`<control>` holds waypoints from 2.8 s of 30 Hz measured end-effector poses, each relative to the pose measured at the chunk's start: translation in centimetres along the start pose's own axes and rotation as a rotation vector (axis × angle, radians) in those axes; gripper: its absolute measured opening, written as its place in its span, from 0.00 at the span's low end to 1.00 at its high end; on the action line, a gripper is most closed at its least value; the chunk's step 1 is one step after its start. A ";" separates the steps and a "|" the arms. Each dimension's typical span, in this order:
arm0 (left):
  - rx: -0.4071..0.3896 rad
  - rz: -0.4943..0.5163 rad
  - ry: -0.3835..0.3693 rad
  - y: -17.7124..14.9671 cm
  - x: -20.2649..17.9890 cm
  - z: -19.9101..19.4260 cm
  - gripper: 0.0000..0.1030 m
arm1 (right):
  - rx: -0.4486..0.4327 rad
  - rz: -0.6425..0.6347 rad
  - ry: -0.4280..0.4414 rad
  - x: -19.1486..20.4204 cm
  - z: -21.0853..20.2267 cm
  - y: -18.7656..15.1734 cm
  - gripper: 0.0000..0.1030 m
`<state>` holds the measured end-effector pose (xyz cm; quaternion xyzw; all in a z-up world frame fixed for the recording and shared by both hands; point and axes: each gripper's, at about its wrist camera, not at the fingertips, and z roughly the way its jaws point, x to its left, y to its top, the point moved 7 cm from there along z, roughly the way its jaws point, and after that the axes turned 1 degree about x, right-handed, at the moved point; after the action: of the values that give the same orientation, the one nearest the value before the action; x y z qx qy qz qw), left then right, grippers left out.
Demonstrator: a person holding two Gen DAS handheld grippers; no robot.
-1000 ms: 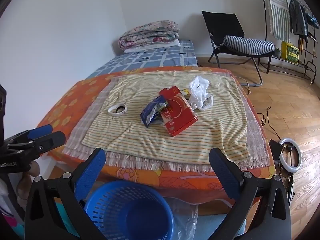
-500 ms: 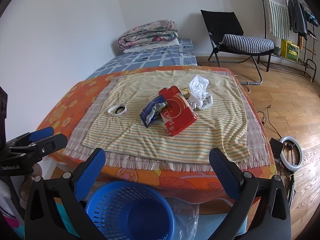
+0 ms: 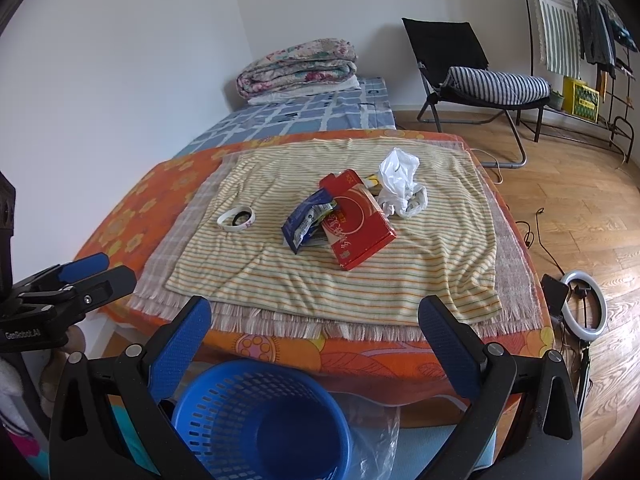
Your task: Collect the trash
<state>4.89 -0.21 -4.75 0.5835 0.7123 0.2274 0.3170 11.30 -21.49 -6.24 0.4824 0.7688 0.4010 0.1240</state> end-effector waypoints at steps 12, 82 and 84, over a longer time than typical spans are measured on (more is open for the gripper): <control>0.004 -0.001 -0.002 0.0 0.0 0.0 0.98 | 0.003 0.005 0.005 0.0 0.1 -0.1 1.00; 0.155 0.054 -0.134 3.4 -2.1 9.7 0.86 | 0.040 0.074 -0.004 -7.5 5.4 8.2 1.00; 0.173 0.055 -0.146 3.8 -2.5 11.2 0.84 | 0.038 0.075 -0.018 -8.3 6.5 9.2 1.00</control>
<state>15.81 -2.35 -9.46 0.6430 0.6880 0.1304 0.3102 25.17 -23.30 -5.28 0.5168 0.7566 0.3862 0.1066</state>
